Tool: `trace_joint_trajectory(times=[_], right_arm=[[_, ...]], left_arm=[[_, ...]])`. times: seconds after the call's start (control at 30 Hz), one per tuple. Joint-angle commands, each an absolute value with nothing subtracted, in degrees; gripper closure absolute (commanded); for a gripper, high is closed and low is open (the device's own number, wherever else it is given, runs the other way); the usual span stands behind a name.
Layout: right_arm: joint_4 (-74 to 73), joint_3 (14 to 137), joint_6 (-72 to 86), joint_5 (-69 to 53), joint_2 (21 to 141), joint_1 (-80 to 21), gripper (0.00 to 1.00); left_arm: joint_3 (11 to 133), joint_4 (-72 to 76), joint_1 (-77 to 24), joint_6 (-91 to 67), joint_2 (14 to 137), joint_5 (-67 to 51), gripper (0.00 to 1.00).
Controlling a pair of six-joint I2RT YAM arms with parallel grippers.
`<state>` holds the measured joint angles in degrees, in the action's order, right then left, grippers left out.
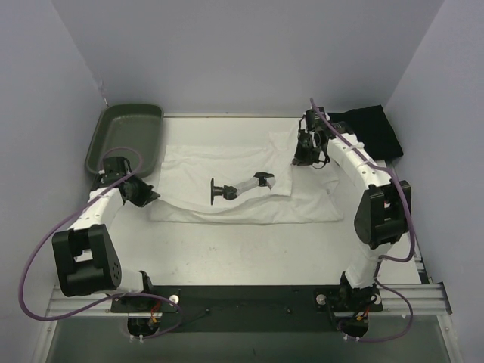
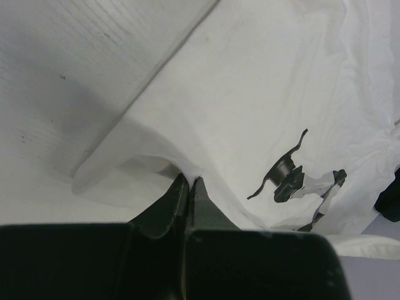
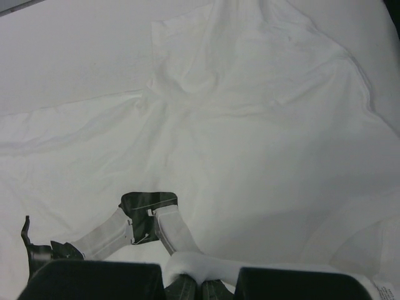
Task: Fold and stack the t-shirts
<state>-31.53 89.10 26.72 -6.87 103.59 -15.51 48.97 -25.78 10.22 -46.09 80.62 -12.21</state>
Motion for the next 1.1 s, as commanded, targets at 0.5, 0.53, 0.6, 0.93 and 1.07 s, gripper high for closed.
trace_joint_trajectory(times=[0.5, 0.53, 0.6, 0.93, 1.07], right_arm=[[-31.03, 95.97, 26.37, -6.07, 112.32, -14.59, 1.0], [-30.33, 96.32, 26.54, -6.06, 112.67, -14.59, 1.0], [-30.15, 98.25, 26.81, -6.5, 114.16, -14.68, 1.0], [-28.75, 98.88, 27.51, -2.2, 115.5, -14.68, 0.09], [-26.28, 92.48, 27.07, -0.26, 108.56, -15.47, 0.0]], left_arm=[[51.15, -22.06, 10.55, -46.93, 84.11, -11.95, 0.64], [51.15, -22.06, 10.55, -46.85, 84.11, -11.95, 0.64], [51.24, -22.06, 10.55, -46.93, 84.29, -11.87, 0.64], [50.89, -22.32, 10.63, -46.58, 83.59, -11.95, 0.65], [50.28, -21.89, 10.55, -46.58, 82.71, -12.22, 0.65]])
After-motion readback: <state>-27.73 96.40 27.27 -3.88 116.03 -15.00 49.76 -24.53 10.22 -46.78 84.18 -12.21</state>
